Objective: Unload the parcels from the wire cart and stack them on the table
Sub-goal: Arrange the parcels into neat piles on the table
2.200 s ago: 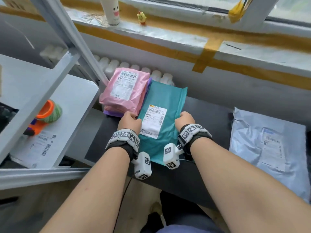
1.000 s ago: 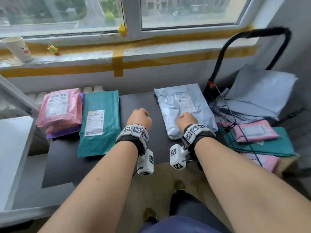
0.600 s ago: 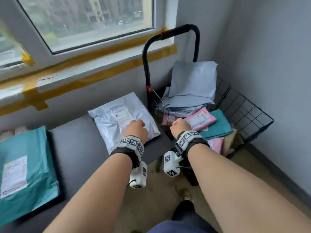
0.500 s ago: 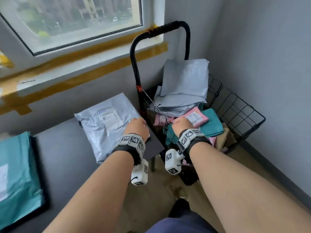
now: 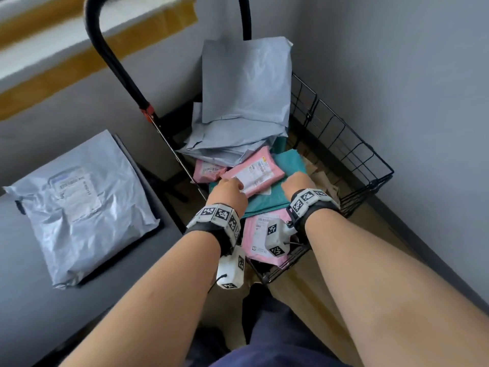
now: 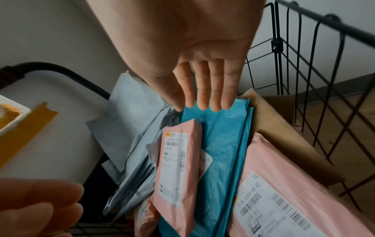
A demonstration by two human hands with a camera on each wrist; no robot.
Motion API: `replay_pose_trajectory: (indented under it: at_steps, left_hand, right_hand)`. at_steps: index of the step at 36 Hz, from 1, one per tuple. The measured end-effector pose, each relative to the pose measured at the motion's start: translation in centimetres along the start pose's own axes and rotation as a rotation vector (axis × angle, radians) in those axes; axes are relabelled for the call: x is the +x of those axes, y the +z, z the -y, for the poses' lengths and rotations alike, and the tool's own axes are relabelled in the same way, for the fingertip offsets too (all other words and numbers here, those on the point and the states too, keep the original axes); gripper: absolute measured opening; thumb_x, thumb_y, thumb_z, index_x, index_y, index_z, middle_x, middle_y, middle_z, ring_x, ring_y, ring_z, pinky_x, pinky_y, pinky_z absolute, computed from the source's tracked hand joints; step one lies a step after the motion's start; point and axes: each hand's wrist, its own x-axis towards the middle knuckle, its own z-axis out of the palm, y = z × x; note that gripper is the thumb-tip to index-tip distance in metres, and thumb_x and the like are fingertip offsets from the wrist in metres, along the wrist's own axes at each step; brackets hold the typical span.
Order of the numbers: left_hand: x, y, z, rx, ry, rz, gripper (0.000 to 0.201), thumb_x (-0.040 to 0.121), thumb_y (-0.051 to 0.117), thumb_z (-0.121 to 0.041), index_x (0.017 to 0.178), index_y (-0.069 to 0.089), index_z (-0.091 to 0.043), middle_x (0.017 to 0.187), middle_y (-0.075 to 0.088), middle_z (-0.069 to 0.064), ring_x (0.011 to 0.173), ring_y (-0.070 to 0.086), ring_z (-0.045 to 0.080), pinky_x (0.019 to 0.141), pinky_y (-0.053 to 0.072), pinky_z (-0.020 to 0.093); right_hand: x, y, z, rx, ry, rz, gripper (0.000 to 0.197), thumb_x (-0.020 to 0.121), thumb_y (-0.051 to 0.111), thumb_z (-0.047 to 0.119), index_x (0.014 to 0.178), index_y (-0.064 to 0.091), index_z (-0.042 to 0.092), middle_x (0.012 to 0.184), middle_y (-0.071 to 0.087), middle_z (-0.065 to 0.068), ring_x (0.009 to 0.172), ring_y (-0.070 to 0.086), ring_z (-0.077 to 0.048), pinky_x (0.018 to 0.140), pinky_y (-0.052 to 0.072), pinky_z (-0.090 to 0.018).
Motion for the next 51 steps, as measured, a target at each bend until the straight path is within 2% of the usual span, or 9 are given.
replay_pose_trajectory:
  at_steps: [5,10,16,26,31,36,39,44,51]
  left_hand:
    - [2.4,0.8,0.0,0.010,-0.063,-0.004,0.039,0.089,0.047,-0.010,0.127,0.056,-0.016,0.136,0.048,0.007,0.121,0.050,0.024,0.100,0.040,0.032]
    - [4.5,0.9,0.6,0.005,-0.109,-0.043,0.038,0.090,0.044,-0.007,0.124,0.057,-0.016,0.135,0.048,0.007,0.119,0.051,0.025,0.099,0.041,0.034]
    - [6.3,1.2,1.3,-0.018,-0.142,-0.027,0.037,0.090,0.045,-0.006,0.123,0.057,-0.016,0.134,0.048,0.006,0.119,0.050,0.024,0.099,0.041,0.034]
    - [6.8,1.1,1.4,-0.048,-0.144,-0.015,0.035,0.091,0.047,-0.009,0.123,0.058,-0.017,0.135,0.050,0.005,0.119,0.051,0.023,0.101,0.043,0.034]
    - [6.2,-0.5,1.0,-0.080,-0.132,-0.068,0.035,0.089,0.045,-0.008,0.120,0.060,-0.016,0.130,0.054,0.008,0.113,0.055,0.025,0.095,0.044,0.032]
    - [4.7,-2.6,0.5,-0.121,-0.121,-0.130,0.034,0.091,0.044,-0.010,0.120,0.061,-0.014,0.125,0.058,0.009,0.112,0.055,0.027,0.093,0.043,0.032]
    - [3.3,-3.9,0.5,-0.159,-0.113,-0.171,0.032,0.091,0.044,-0.011,0.117,0.062,-0.014,0.122,0.060,0.008,0.109,0.057,0.026,0.089,0.044,0.030]
    - [0.2,-6.9,1.8,-0.216,-0.097,-0.237,0.034,0.090,0.046,-0.012,0.121,0.059,-0.014,0.123,0.060,0.008,0.112,0.056,0.026,0.090,0.042,0.029]
    - [-5.5,-10.9,7.5,-0.318,-0.094,-0.333,0.048,0.090,0.055,-0.026,0.137,0.045,-0.017,0.133,0.054,0.005,0.119,0.053,0.022,0.093,0.040,0.028]
  right_hand:
    - [3.8,1.3,-0.5,0.020,0.022,0.009,0.024,0.090,0.056,0.021,0.103,0.062,0.003,0.102,0.064,-0.018,0.079,0.053,-0.030,0.065,0.035,-0.029]
    - [6.4,2.2,0.1,0.063,0.064,0.021,0.011,0.089,0.052,0.018,0.084,0.048,0.009,0.082,0.048,-0.013,0.075,0.045,-0.029,0.054,0.028,-0.028]
    - [8.5,3.2,1.0,0.080,0.050,0.092,0.029,0.091,0.053,0.017,0.115,0.060,0.004,0.112,0.063,-0.017,0.086,0.054,-0.032,0.070,0.036,-0.030]
    - [8.6,2.9,2.0,0.003,-0.031,0.042,0.029,0.097,0.047,0.020,0.107,0.069,0.005,0.108,0.067,-0.015,0.080,0.049,-0.028,0.069,0.036,-0.029]
    - [6.8,1.3,2.9,0.063,-0.085,-0.005,0.026,0.096,0.052,0.024,0.105,0.070,0.008,0.106,0.067,-0.012,0.093,0.060,-0.031,0.077,0.047,-0.033]
    - [4.6,-0.9,4.2,0.212,-0.133,-0.105,0.015,0.089,0.054,0.016,0.090,0.069,0.015,0.091,0.068,-0.002,0.082,0.061,-0.024,0.057,0.039,-0.024]
    - [2.7,-2.3,5.7,0.239,-0.196,-0.181,0.022,0.084,0.046,0.006,0.087,0.067,0.008,0.089,0.067,-0.005,0.083,0.059,-0.028,0.063,0.042,-0.030]
    - [-1.0,-3.7,9.4,0.305,-0.269,-0.277,0.027,0.088,0.041,0.008,0.061,0.037,0.011,0.061,0.040,-0.002,0.070,0.038,-0.024,0.051,0.024,-0.031]
    - [-9.5,-3.2,15.9,0.407,-0.378,-0.267,0.031,0.091,0.036,0.006,0.061,0.034,0.013,0.069,0.044,-0.004,0.075,0.040,-0.025,0.058,0.027,-0.032]
